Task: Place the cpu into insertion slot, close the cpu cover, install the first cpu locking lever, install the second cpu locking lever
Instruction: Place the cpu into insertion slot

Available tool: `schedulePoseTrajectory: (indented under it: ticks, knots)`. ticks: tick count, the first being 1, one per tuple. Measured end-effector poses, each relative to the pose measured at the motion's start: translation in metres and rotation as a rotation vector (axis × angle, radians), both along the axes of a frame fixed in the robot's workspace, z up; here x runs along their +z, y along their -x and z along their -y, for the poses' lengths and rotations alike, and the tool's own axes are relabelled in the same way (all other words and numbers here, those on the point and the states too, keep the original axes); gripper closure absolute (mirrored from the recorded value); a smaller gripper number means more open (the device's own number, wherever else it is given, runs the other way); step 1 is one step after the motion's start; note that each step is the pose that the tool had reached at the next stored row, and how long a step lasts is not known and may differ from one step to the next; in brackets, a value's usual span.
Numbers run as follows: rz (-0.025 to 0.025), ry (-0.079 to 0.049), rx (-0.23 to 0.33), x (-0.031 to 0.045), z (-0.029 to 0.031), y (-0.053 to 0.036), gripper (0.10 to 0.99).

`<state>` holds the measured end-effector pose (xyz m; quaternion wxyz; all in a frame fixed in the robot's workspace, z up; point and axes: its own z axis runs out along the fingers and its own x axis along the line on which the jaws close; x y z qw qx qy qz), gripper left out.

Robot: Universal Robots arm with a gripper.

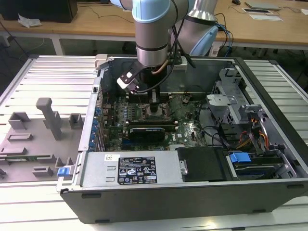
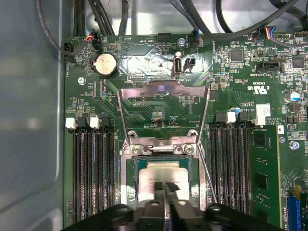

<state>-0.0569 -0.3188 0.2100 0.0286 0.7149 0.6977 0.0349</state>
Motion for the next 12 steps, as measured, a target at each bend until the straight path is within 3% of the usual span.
schedulePoseTrajectory:
  ticks: [8, 11, 12]
  knots:
    - [0.0, 0.0, 0.0, 0.0014, 0.0, -0.0068, 0.98]
    - [0.0, 0.0, 0.0, 0.0086, 0.0, -0.0068, 0.98]
    - [0.0, 0.0, 0.0, 0.0143, 0.0, -0.0068, 0.98]
